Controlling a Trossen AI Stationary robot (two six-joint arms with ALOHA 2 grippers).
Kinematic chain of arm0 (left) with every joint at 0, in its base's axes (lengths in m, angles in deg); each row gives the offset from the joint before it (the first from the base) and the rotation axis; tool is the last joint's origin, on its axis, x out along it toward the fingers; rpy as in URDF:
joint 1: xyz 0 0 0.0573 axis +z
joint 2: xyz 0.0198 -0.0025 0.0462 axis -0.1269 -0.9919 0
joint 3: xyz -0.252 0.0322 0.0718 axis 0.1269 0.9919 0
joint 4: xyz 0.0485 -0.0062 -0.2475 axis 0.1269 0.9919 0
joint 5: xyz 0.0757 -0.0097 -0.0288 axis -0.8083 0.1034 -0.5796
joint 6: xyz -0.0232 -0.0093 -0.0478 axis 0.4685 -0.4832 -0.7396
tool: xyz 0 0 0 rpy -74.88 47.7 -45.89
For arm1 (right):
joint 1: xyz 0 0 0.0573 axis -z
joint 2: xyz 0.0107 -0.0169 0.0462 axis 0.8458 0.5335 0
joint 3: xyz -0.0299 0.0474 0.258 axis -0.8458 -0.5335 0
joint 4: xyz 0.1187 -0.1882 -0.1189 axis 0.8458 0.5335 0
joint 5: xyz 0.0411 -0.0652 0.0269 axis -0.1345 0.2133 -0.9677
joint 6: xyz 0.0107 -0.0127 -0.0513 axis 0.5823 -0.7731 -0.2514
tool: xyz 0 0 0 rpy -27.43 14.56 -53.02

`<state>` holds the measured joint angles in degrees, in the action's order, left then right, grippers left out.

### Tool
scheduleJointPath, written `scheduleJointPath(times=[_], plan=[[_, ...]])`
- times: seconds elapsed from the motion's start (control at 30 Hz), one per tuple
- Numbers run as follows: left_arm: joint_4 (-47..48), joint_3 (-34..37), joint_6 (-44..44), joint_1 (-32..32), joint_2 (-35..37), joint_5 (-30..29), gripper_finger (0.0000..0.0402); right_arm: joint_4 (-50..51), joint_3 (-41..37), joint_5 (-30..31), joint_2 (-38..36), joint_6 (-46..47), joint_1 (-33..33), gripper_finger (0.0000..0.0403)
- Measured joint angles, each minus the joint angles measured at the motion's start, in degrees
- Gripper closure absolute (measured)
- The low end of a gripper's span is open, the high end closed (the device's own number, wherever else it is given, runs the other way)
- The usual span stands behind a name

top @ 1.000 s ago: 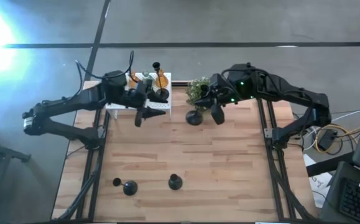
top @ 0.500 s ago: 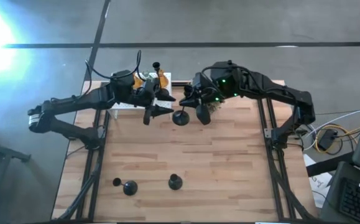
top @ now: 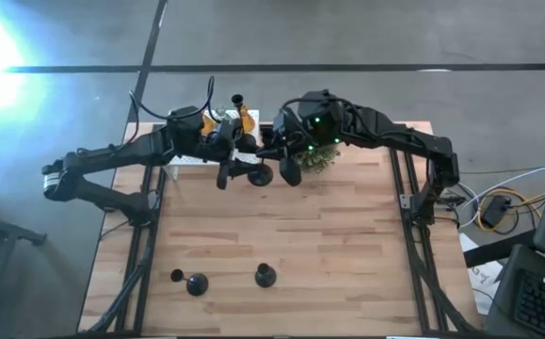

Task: Pick & Place candle stick holders
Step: Put the top small black candle holder on the shelf

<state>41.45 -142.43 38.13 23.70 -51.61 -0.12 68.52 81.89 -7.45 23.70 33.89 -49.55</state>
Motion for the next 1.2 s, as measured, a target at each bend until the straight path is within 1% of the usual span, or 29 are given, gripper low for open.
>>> scheduleJointPath(times=[0.13,0.23,0.33,0.53,0.57,0.83,0.93,1.07,1.2], plan=[[0.0,0.0,-0.02,-0.02,-0.13,0.13,0.0178,0.14,1.08,-0.01,1.08,-0.35,0.04,0.0392],[0.13,0.0,-0.06,-0.02,-0.16,0.15,0.0207,0.12,1.52,-0.01,1.16,-0.8,0.11,0.0392],[0.11,0.0,-0.02,-0.02,-0.16,0.15,0.0253,0.1,2.12,-0.01,1.16,-0.96,0.09,0.0392],[0.06,0.0,0.34,-0.02,-0.18,0.17,0.0369,0.08,1.89,-0.02,1.16,-0.93,0.09,0.0392],[0.18,0.02,0.5,-0.02,-0.18,0.17,0.0381,0.11,1.78,-0.11,1.16,-0.88,0.1,0.0392],[0.08,0.07,0.5,-0.02,-0.21,-0.06,0.0385,0.12,1.71,-0.07,1.07,-0.52,0.09,0.0392],[0.05,0.07,0.33,-0.02,-0.21,-0.2,0.0385,0.12,1.71,-0.02,1.05,0.93,0.09,0.0384],[0.07,0.07,0.31,-0.02,-0.13,-0.95,0.0385,0.92,1.67,0.01,0.82,1.98,0.09,0.035],[0.0,0.07,0.31,0.0,0.28,-1.91,0.0385,2.34,1.65,0.0,-0.1,0.96,0.09,0.0304]])
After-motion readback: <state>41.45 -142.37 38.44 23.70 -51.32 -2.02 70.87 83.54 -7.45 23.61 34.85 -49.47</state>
